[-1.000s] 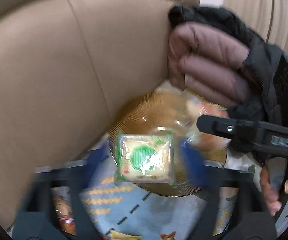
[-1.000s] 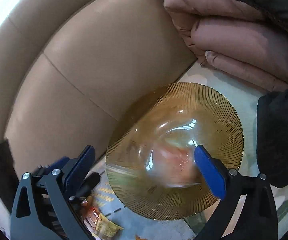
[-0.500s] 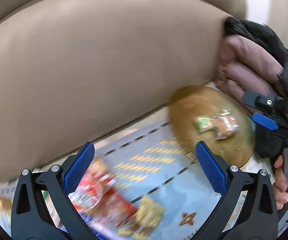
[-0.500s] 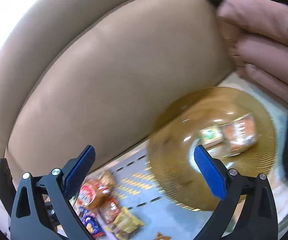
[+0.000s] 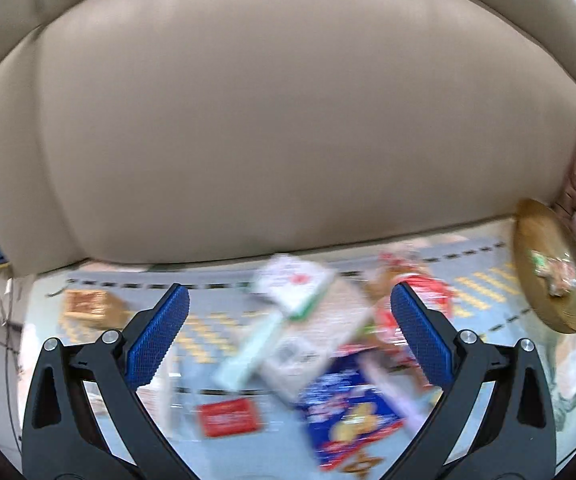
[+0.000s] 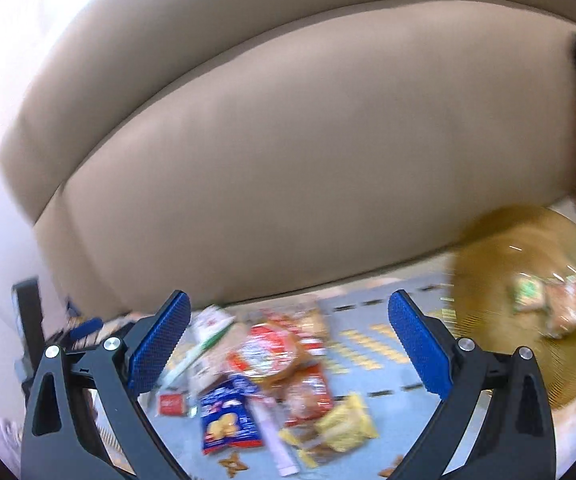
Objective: Organize snacks
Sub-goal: 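Grasp the wrapped bread loaf with the left tool while the right tool grasps the white bread pack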
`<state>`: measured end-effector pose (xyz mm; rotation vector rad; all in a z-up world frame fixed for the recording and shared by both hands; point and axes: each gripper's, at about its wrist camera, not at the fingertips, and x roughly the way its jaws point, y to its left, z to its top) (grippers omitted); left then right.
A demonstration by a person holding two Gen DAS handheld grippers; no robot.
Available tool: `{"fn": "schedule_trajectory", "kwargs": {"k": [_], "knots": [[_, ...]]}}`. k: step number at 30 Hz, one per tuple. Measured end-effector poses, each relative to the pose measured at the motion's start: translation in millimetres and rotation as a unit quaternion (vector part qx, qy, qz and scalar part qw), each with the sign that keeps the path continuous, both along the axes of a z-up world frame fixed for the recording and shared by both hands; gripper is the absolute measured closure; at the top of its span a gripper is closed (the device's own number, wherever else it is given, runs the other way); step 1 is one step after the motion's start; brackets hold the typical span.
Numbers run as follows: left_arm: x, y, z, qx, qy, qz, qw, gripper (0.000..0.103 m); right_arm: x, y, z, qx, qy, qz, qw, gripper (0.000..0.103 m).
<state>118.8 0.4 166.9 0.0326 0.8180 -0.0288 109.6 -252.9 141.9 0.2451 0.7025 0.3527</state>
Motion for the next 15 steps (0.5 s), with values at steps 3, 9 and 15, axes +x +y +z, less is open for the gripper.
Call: {"fn": "schedule_trajectory", "kwargs": {"k": [3,9,15], "knots": [[2,41,-1,-0.001,0.006,0.028,0.9996,0.003,8,48,-2,-0.016,0.005,0.085,0.996,0.005],[5,125,-16,-0.019,0.041,0.064,0.9969,0.003,16,182,-28,-0.134,0.051,0.319,0.937,0.005],[10,199,-52,-0.008,0.076,0.087,0.9933,0.003,-10,305,-84,-0.239,0.104,0.5,0.826,0.005]]}}
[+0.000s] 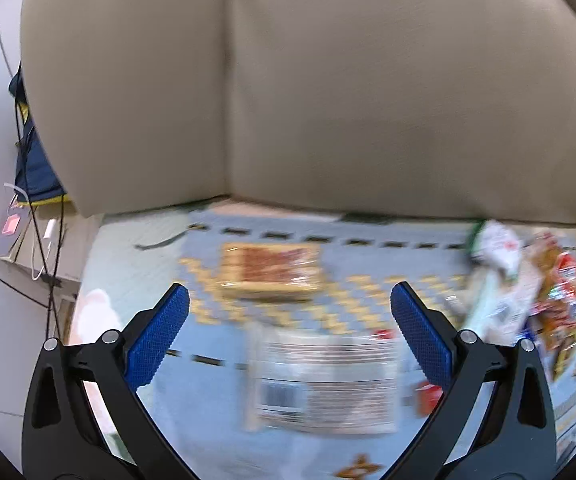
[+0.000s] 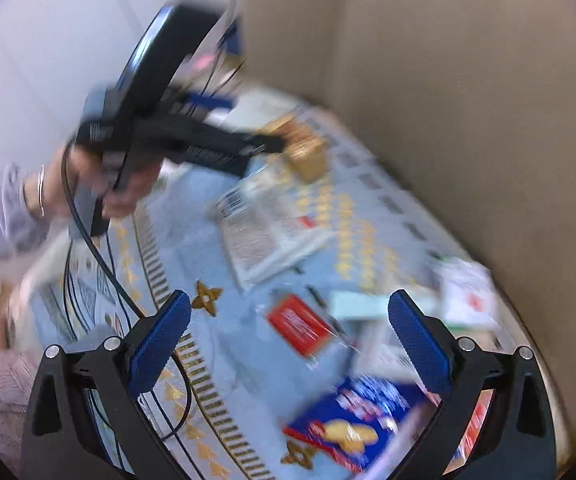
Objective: Organize snacks
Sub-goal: 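Grasp the wrapped bread loaf with the left tool while the right tool grasps the white bread pack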
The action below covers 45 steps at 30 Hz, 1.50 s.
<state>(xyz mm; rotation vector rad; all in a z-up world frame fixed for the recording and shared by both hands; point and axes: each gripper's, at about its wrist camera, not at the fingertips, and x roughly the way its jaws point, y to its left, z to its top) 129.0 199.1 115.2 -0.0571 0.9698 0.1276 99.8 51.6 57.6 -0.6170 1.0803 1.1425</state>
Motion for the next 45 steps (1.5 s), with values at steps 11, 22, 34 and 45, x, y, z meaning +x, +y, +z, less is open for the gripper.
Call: {"fn": "schedule_trajectory", "kwargs": {"k": [11,22,34,45], "knots": [[28,36,-43,-0.042,0.025,-0.041,0.998,0.003,2,84,-82,-0.08,-0.022,0.108,0.991,0.005],[34,46,-57,-0.117,-0.003,-0.046,0.992,0.017,-1,93,-125,-0.086,-0.035,0.052,0.994,0.021],[0,36,-39,-0.105,-0.068,-0.006,0.9921,0.06,8,9,-112,-0.058,0.053,-0.074,0.994,0.026],[12,18,-54,-0.038,-0.055,-0.014,0.9976,0.007,-5,-69,-63,-0.023,0.009,-0.202,0.979,0.025]]}}
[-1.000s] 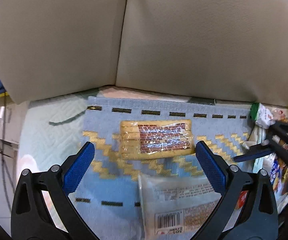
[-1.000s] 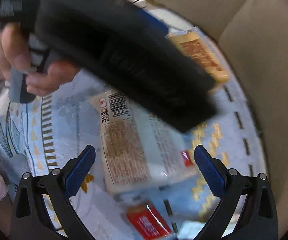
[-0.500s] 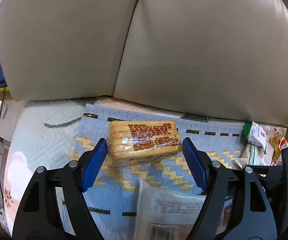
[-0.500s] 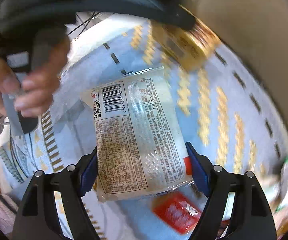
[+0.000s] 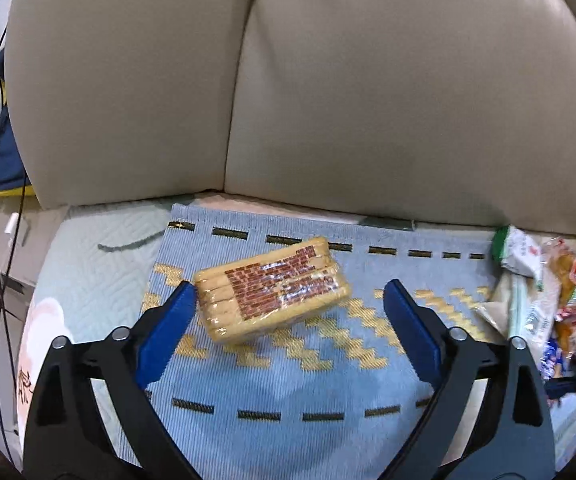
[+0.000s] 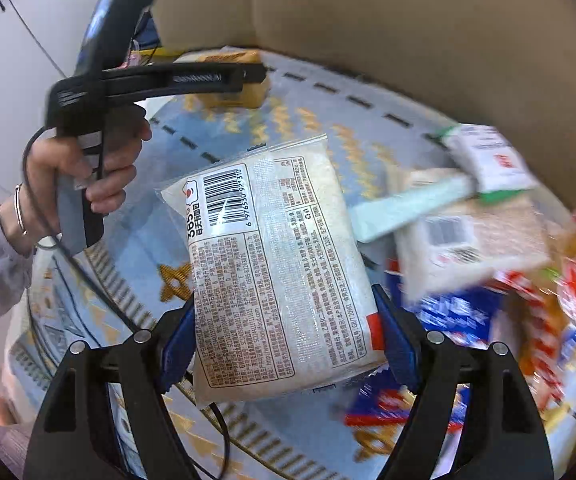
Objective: Organize snacks
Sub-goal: 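Grasp the wrapped bread loaf with the left tool while the right tool grasps the white bread pack, then carry both packs to the gold plate and release them there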
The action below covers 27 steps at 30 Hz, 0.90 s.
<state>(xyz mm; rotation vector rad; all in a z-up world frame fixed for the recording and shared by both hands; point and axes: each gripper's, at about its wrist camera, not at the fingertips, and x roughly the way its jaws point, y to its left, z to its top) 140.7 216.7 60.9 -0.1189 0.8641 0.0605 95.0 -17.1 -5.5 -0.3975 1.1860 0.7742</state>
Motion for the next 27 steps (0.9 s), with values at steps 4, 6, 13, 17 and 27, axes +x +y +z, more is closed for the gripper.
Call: {"fn": "schedule_trajectory", "kwargs": {"k": [4,6,13,17,27], "knots": [[11,-3,-9,0.02,0.011,0.029,0.9993,0.023,-11,-14,5,0.011,-0.005,-0.028,1.0,0.025],[12,-3,-10,0.015,0.005,0.036,0.9992,0.024,-13,-15,6,0.018,-0.008,-0.041,0.999,0.025],[0,-11,-7,-0.008,-0.004,0.055,0.9985,0.024,-4,-33,17,0.063,0.005,-0.112,0.992,0.025],[-10,-26,3,-0.016,-0.011,0.045,0.9988,0.024,2,-53,32,0.091,0.004,-0.144,0.985,0.026],[-31,-104,63,-0.029,-0.041,-0.022,0.9985,0.024,6,-126,83,0.143,-0.02,-0.221,0.965,0.026]]}}
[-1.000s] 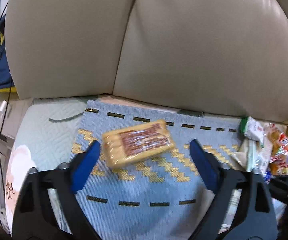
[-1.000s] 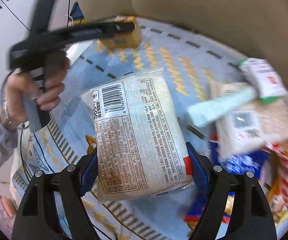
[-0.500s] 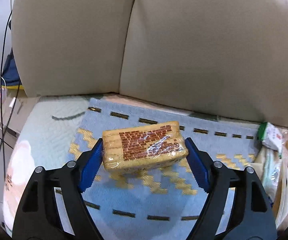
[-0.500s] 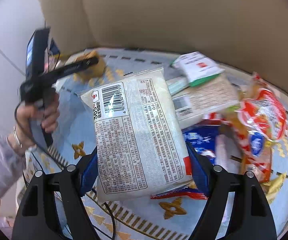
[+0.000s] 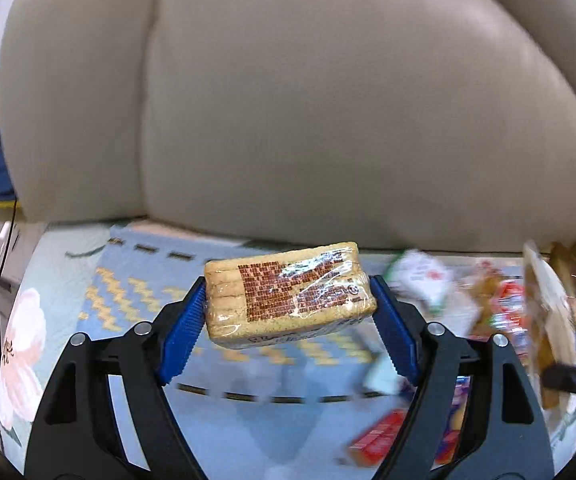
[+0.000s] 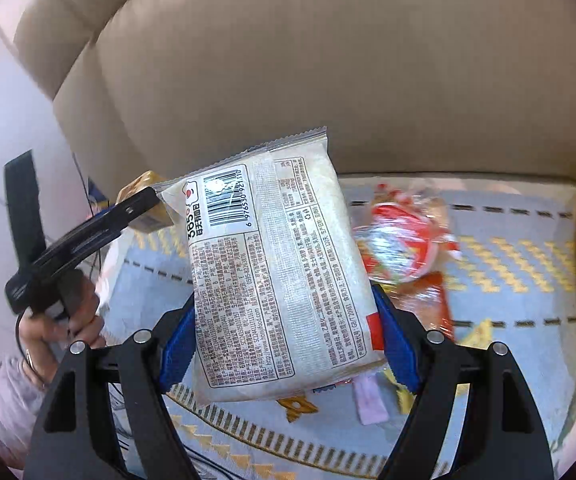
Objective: Organize snacks
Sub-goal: 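Carry both packs to the gold plate and release them there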
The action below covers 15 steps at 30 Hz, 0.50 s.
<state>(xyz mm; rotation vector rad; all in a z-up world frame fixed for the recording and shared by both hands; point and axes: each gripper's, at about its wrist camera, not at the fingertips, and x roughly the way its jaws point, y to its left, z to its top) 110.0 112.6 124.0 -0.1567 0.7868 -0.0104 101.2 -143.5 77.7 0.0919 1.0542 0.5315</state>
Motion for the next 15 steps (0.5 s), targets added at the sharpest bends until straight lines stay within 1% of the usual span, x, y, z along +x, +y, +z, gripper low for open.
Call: {"fn": "schedule_trajectory", "kwargs": {"k": [3,6,7,11,12,15], "knots": [[-2,-24,20,-0.007,-0.003,-0.015,0.9999,0.024,-2,-27,14,0.007,-0.013,-0.023,1.0,0.026],[-6,-52,42,-0.001,-0.009,-0.034,0.9994,0.024,-7,-48,30,0.003,-0.044,-0.045,0.998,0.026],[-7,-64,51,-0.004,-0.01,-0.043,0.999,0.024,-10,-56,35,0.006,-0.051,-0.055,0.997,0.026],[-10,-99,78,-0.013,-0.019,-0.067,0.9975,0.024,-17,-84,44,0.035,-0.057,-0.083,0.994,0.026],[-11,-105,83,-0.011,-0.021,-0.072,0.9971,0.024,-20,-93,45,0.038,-0.059,-0.089,0.994,0.026],[-16,-131,98,0.006,-0.027,-0.093,0.9953,0.024,-25,-112,48,0.028,-0.075,-0.103,0.992,0.026]]}}
